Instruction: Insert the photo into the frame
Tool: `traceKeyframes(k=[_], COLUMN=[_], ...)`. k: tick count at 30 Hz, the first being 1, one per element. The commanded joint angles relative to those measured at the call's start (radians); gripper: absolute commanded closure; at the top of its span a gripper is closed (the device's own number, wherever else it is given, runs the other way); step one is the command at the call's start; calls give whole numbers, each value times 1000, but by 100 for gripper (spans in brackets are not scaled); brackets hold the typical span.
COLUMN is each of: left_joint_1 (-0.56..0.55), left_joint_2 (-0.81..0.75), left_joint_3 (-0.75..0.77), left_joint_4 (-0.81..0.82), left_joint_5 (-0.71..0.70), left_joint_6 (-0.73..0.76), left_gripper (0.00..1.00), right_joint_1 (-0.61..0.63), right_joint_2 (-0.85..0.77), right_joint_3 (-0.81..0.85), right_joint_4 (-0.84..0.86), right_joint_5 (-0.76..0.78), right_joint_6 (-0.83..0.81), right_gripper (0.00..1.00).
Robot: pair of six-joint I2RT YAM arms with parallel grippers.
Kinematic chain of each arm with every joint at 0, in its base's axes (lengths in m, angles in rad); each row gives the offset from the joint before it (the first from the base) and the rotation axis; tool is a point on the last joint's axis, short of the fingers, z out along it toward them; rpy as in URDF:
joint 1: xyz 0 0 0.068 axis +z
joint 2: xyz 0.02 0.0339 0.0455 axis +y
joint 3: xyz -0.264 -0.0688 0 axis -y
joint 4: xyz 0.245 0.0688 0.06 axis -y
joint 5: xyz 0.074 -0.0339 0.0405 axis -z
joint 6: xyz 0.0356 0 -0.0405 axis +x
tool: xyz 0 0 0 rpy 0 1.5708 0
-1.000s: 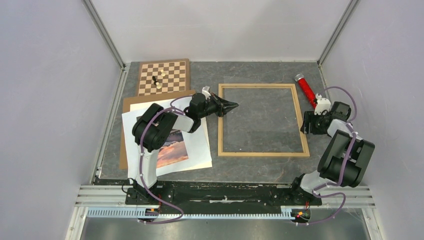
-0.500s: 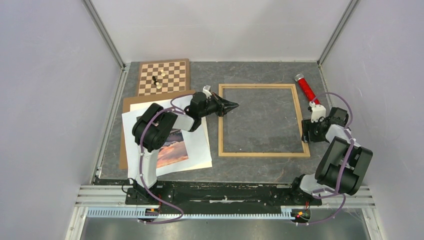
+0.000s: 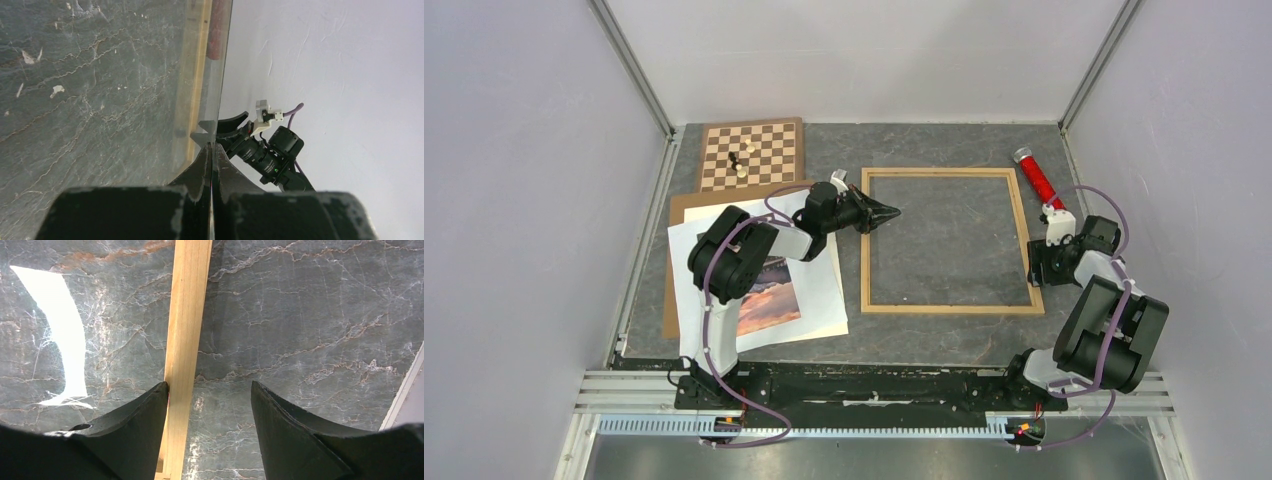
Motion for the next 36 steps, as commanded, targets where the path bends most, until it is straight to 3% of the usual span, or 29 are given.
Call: traceKeyframes(k=[1,19,36], left_joint_1=[-5,-4,-3], left_joint_2=[-9,-8,2], left_joint_3=[36,34,44], left_joint_4=[-1,-27,-116], left_joint_5=[45,33,23], left_joint_6=[66,145,274], left_gripper=[98,98,98], right_joint_1=[3,2,16], right_joint_2=[-8,1,124], right_joint_3=[-13,130,35], right_joint_4=[16,87,179], right_joint_5=[48,-79,-164], right_joint_6=[15,309,312], right_gripper=[36,35,36])
